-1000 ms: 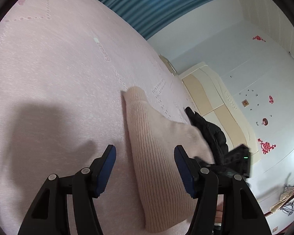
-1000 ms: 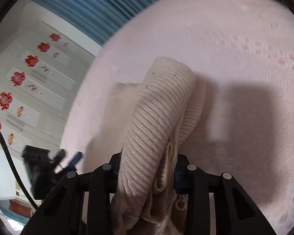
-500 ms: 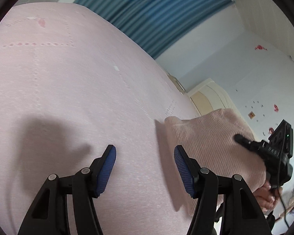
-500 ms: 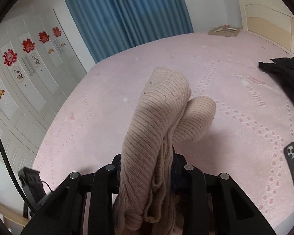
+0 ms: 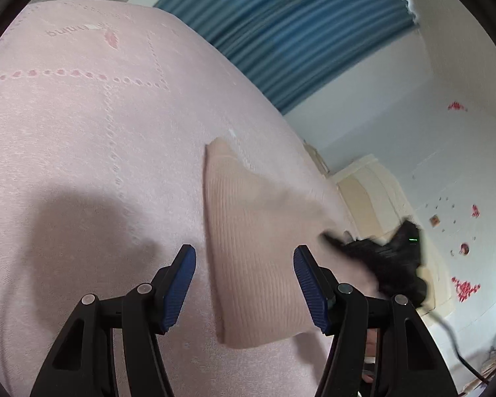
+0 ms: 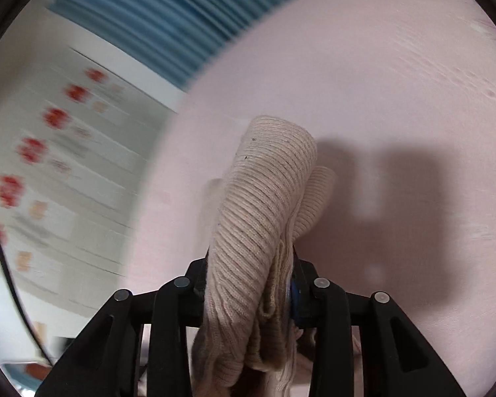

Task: Fold small clothes

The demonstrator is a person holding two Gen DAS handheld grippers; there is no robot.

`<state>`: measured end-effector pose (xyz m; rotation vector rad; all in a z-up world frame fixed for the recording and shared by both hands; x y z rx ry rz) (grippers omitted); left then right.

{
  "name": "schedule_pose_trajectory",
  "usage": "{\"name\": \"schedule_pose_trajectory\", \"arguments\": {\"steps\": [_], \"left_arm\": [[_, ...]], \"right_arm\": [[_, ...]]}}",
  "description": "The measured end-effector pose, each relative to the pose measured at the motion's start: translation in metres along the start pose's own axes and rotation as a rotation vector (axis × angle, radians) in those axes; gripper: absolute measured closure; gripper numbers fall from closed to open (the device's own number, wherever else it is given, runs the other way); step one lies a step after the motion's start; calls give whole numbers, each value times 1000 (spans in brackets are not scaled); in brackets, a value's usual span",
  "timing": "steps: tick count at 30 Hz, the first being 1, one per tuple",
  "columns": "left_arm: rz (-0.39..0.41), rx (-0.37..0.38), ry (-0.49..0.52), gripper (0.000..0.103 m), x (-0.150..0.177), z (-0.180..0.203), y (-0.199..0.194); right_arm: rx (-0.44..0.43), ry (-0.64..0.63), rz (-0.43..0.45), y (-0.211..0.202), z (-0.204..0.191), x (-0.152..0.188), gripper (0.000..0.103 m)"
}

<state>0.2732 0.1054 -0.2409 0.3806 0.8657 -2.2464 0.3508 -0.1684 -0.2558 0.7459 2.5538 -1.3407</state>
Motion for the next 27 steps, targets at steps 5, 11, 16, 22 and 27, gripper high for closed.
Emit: {"name": "schedule_pose_trajectory", "arguments": {"steps": [5, 11, 16, 22, 27], "left_arm": [[-74, -89, 133, 44, 13, 20, 27], [-144, -163, 246, 44, 37, 28, 35], [-186, -287, 375, 45, 68, 27, 33], [-182, -416, 482, 49, 90, 24, 41], [-126, -361, 444, 86, 83, 34, 43]], "right_arm": [[34, -45, 9, -12, 31, 5, 62], [84, -309, 113, -63, 9, 20, 62], [46, -408, 144, -66, -17, 37, 62], [135, -415, 114, -34, -6, 34, 74], [18, -400, 145, -35, 5, 36, 89]]}}
Point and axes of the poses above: each gripper's, at about its wrist camera, not at the fingertips, and y roughly the way its jaws point, z to its right, x to its underside, the point moved 6 cm from there along y, roughly the way its jaws point, and after that the axes turned 1 degree about -y, right-handed, at the moved point
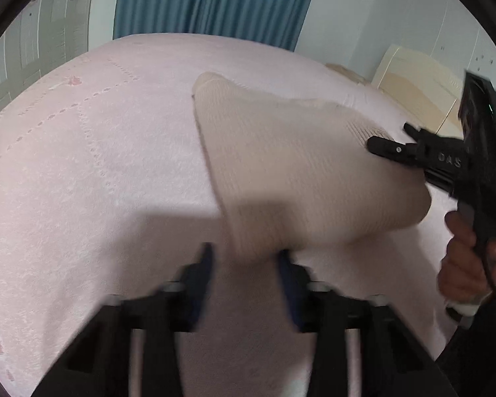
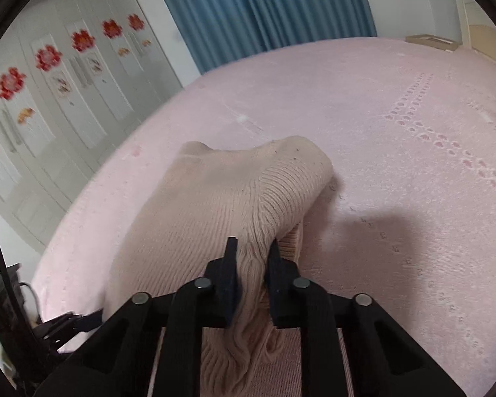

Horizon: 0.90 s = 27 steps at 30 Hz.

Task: Fold small clothes

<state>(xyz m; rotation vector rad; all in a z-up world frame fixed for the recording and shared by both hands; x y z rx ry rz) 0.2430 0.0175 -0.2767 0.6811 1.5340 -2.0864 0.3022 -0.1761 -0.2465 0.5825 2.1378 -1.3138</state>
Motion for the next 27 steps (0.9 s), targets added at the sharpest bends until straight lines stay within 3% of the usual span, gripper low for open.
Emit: {"name": "schedule_pose_trajectory", "arguments": {"steps": [3, 5, 8, 10, 15, 20, 21, 22, 23, 27], "left_arm": [[12, -43, 26, 88, -3, 2, 4], [17, -47, 34, 89, -4, 2, 4], [-4, -6, -11, 90, -5, -3, 8], [-21, 7, -42, 91, -6, -8, 10], [-42, 62, -79, 89, -4, -12, 9], [10, 148, -49, 74, 7, -8, -24], [34, 165, -49, 71, 6, -9, -32], [54, 187, -52, 67, 5, -10, -39], [77, 211, -62, 63, 3, -12, -47], [89, 197, -113, 60, -5, -18, -40]], "right_arm": [[-162, 36, 111, -22, 1, -12, 90], [-134, 59, 108, -18, 10, -16, 91], [39, 46, -29, 22, 25, 0, 91], [76, 33, -27, 28, 23, 2, 89], [44, 37, 22, 15, 21, -11, 74], [0, 155, 53, 11, 41, -19, 74], [8, 160, 57, 11, 44, -21, 75], [16, 154, 50, 13, 46, -22, 87], [23, 142, 29, 18, 45, -20, 92], [56, 130, 14, 24, 44, -17, 92]]}}
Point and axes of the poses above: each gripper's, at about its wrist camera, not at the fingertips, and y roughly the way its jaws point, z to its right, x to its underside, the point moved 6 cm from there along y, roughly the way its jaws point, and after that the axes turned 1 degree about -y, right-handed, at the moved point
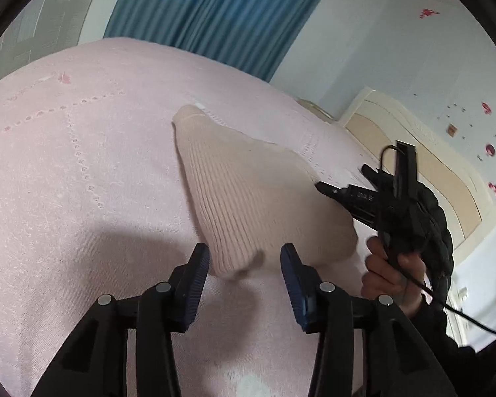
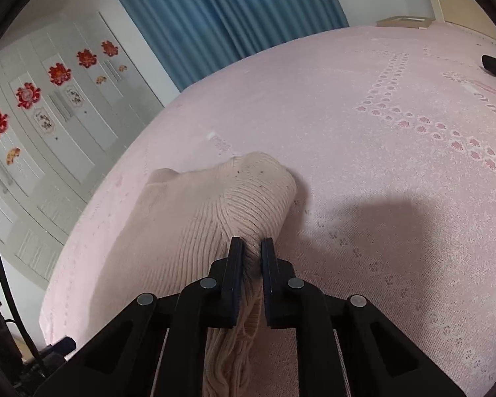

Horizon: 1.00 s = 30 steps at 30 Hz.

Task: Fold small clothes
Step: 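Press the folded sweater flat with the left tool while the right tool smooths it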

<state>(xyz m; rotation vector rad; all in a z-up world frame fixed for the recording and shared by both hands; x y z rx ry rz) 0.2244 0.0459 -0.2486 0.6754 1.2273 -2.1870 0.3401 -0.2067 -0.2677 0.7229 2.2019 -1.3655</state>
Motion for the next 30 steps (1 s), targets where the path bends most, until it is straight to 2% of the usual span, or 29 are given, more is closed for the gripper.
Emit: {"name": "schedule_pose_trajectory", "arguments": {"steps": [3, 6, 11, 14, 17, 19, 26, 27, 28, 29, 30], "left_arm": [[-14, -34, 10, 60, -13, 6, 13], [-16, -56, -8, 60, -40, 13, 31], [-46, -95, -31, 58, -82, 7, 61], [-67, -144, -59, 58, -91, -4, 81], [-91, -161, -110, 54, -90, -26, 94], [-110, -138, -158, 49, -93, -35, 106], [-183, -17, -303, 49, -119, -65, 155], [-188, -14, -317, 51, -123, -69, 160], [-172, -12, -331, 66, -126, -71, 165], [-138, -21, -330, 72, -131, -72, 164], [-119, -22, -318, 73, -133, -71, 162]], "right_arm": [[1, 8, -8, 1, 2, 0, 93], [17, -2, -17, 3, 4, 0, 92], [-20, -8, -22, 2, 6, -4, 86], [-45, 6, -26, 2, 9, -6, 81], [-61, 28, -30, 2, 12, -7, 78], [-62, 26, -34, 3, 11, -6, 78], [-32, -21, -27, 8, 6, -4, 75], [-31, -21, -28, 9, 6, -5, 74], [-28, -22, -27, 10, 7, -5, 71], [-25, -20, -26, 11, 8, -5, 70], [-23, -19, -26, 12, 9, -6, 69]]}}
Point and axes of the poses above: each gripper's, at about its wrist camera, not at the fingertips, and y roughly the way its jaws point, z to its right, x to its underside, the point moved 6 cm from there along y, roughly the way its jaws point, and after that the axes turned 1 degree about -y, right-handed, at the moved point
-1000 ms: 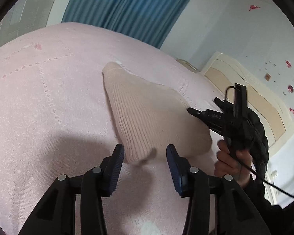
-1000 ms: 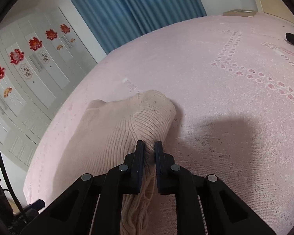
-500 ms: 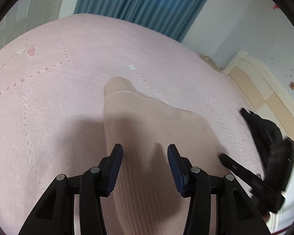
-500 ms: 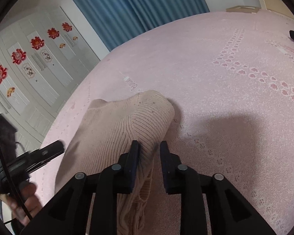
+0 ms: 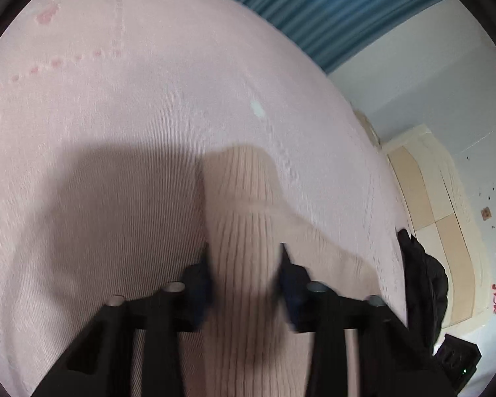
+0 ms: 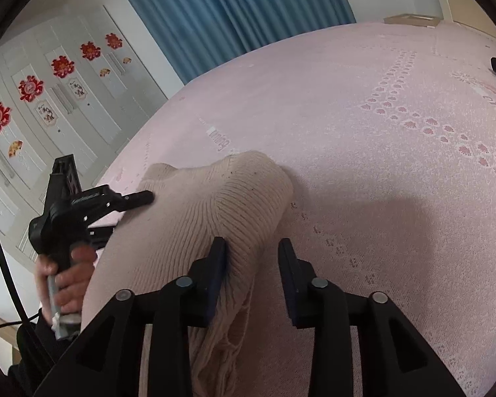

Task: Fold small clothes
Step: 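Press the folded sweater flat with the left tool while the right tool smooths it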

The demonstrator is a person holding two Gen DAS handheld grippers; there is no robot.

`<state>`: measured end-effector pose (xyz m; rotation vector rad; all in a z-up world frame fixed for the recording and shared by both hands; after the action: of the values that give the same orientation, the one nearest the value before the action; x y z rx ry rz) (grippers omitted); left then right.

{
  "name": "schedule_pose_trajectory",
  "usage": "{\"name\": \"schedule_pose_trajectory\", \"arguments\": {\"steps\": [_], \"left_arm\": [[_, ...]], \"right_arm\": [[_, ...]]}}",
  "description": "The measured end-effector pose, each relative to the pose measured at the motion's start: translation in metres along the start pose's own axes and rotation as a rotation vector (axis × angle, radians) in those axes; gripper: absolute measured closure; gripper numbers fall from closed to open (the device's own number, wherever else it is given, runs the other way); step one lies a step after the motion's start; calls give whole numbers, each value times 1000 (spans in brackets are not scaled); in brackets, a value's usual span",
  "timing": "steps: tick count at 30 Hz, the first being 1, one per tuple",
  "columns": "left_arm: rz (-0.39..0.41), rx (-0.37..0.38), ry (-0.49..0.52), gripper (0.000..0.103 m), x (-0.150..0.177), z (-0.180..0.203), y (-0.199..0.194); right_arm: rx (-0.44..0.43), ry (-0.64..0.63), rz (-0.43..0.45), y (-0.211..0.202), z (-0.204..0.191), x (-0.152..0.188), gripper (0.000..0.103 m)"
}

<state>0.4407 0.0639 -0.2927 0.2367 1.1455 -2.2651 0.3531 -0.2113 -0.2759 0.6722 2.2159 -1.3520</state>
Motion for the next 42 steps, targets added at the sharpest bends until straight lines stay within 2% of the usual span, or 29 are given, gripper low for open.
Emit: {"name": "schedule_pose_trajectory", "arguments": {"steps": [3, 6, 9, 11, 15, 17, 19, 21, 23, 24, 26, 27, 30, 32, 34, 36, 38, 40, 42], "left_arm": [[74, -34, 29, 73, -1, 2, -9], [125, -145, 81, 68, 8, 7, -22], [184, -207, 170, 65, 24, 26, -44], [205, -229, 208, 59, 34, 36, -59], [211, -224, 208, 56, 52, 36, -87], [222, -182, 182, 51, 60, 34, -95], [231, -161, 180, 50, 61, 34, -93], [215, -172, 187, 50, 60, 32, -87], [210, -176, 193, 50, 58, 29, -76], [205, -178, 193, 50, 59, 28, -71], [186, -170, 182, 50, 57, 26, -66], [179, -163, 179, 50, 57, 26, -65], [185, -155, 172, 50, 52, 20, -66], [189, -151, 167, 50, 50, 18, -69], [194, -151, 163, 50, 53, 16, -70], [190, -156, 160, 50, 55, 16, -71], [187, -153, 148, 50, 56, 15, -69], [178, -144, 138, 50, 56, 15, -66], [180, -152, 143, 50, 56, 15, -65]], "right_arm": [[-13, 15, -5, 3, 2, 0, 69], [-14, 18, -10, 6, 2, 1, 69], [-9, 15, -7, 5, 1, 0, 66], [-16, 26, -10, 5, 1, -2, 66], [-31, 50, -14, 3, 3, -3, 65], [-27, 72, -12, 6, 4, -5, 61], [-41, 107, -53, 16, 6, -10, 61], [-46, 122, -73, 24, 5, -22, 61], [-35, 117, -72, 29, 2, -31, 65], [-34, 102, -73, 30, 0, -33, 72], [-4, -4, -58, 33, -9, -31, 82], [3, -65, -7, 26, -14, -29, 90], [-107, -42, 84, 7, -16, -35, 92], [-95, -6, 84, 10, -10, -39, 92], [2, -19, 11, 34, -5, -34, 93], [58, -16, -13, 45, 0, -30, 92], [33, 12, -13, 40, 1, -33, 86], [-3, 43, -10, 28, 3, -37, 75], [-11, 23, 17, 10, 3, -37, 72]]}}
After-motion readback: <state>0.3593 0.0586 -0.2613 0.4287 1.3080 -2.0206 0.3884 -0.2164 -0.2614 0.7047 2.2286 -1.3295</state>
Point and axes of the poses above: each gripper's, at about its wrist camera, not at the fingertips, and y roughly the way its jaws point, z to its right, x to its underside, the point moved 6 cm from there along y, roughly the way its jaws point, and after that the axes turned 1 degree about -y, right-handed, at the moved point
